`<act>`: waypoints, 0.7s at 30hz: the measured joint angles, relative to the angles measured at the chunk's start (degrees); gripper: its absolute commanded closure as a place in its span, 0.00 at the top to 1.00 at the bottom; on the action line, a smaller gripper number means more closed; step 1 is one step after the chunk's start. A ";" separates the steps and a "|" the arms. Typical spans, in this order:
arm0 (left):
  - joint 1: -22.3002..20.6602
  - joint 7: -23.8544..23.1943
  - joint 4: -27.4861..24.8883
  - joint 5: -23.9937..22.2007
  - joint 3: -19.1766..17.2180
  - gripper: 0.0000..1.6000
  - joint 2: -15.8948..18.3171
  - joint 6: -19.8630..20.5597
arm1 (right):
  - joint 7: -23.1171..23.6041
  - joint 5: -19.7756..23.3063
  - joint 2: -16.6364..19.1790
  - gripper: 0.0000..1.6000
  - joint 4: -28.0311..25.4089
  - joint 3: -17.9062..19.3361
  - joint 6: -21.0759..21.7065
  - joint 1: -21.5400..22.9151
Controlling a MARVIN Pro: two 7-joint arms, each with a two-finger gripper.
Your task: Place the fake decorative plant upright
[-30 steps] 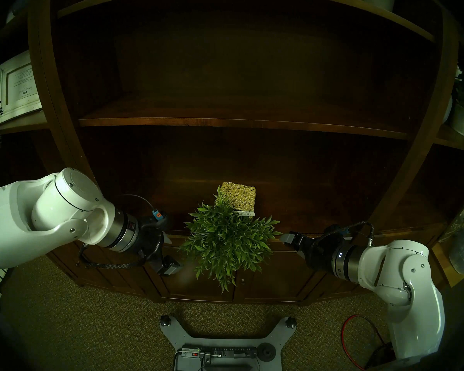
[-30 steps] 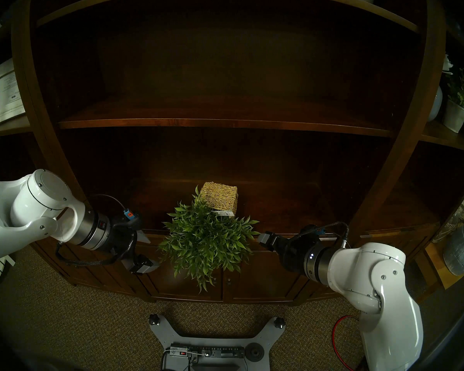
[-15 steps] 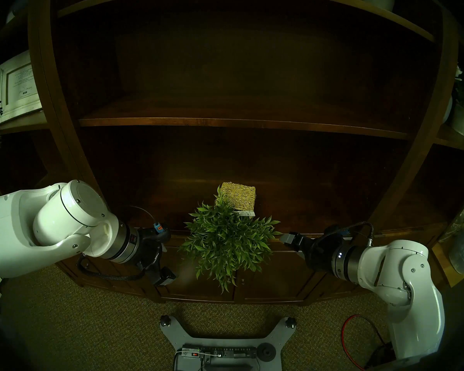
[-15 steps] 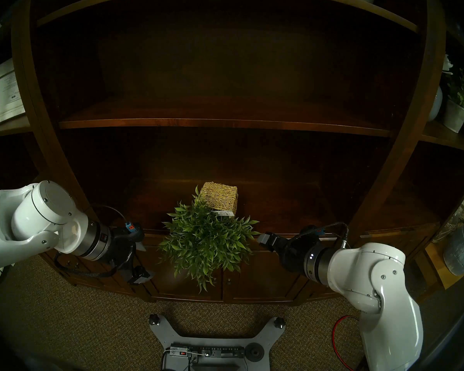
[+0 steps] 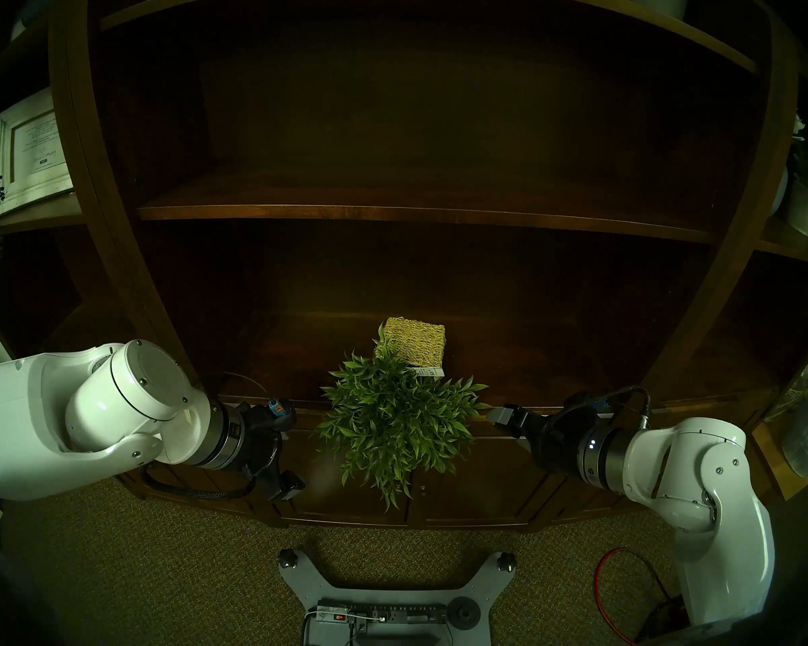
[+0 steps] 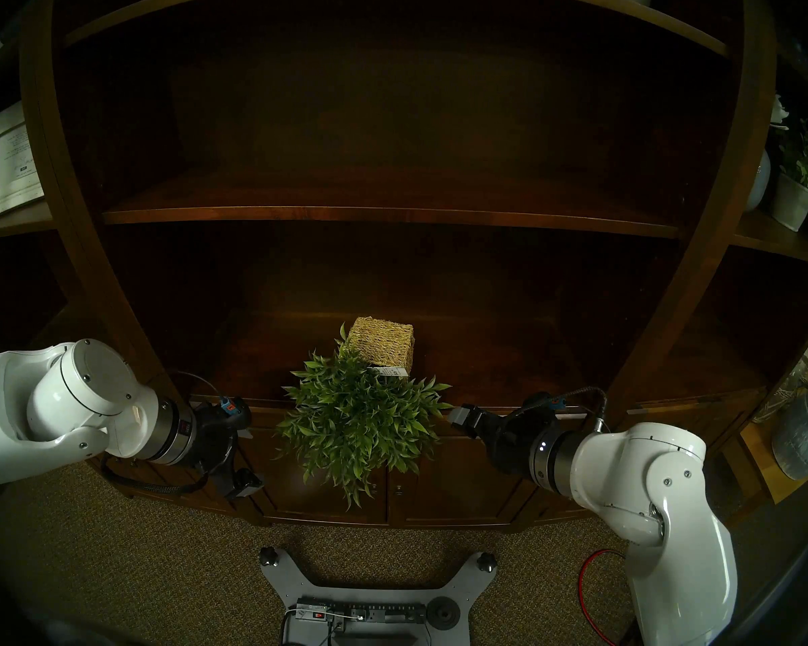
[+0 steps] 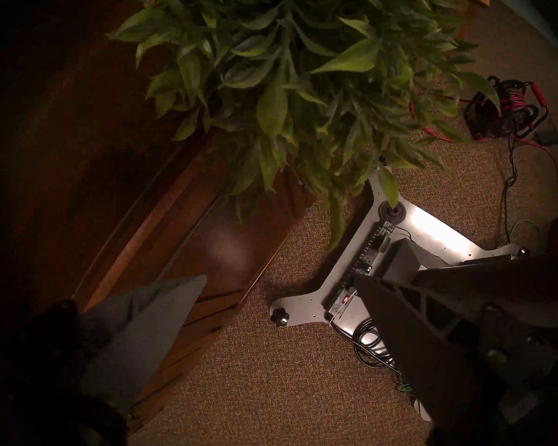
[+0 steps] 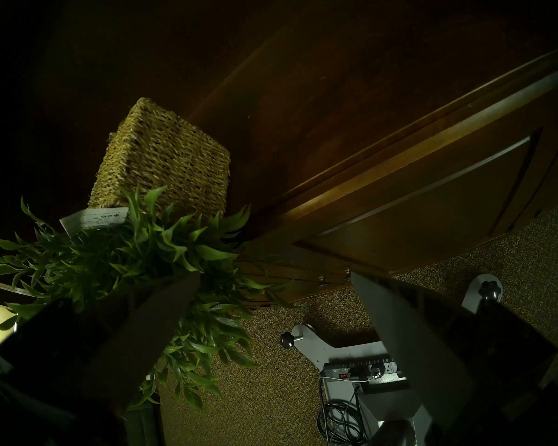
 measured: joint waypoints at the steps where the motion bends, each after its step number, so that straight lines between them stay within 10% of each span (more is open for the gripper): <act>1: 0.40 0.40 0.20 0.04 0.05 1.00 0.00 -0.78 | 0.00 0.00 0.01 1.00 0.00 0.00 -0.01 0.00; 21: 8.47 3.91 3.08 6.23 3.01 1.00 -1.61 -18.11 | -0.06 -0.11 0.15 1.00 -0.14 -0.05 -0.29 -0.02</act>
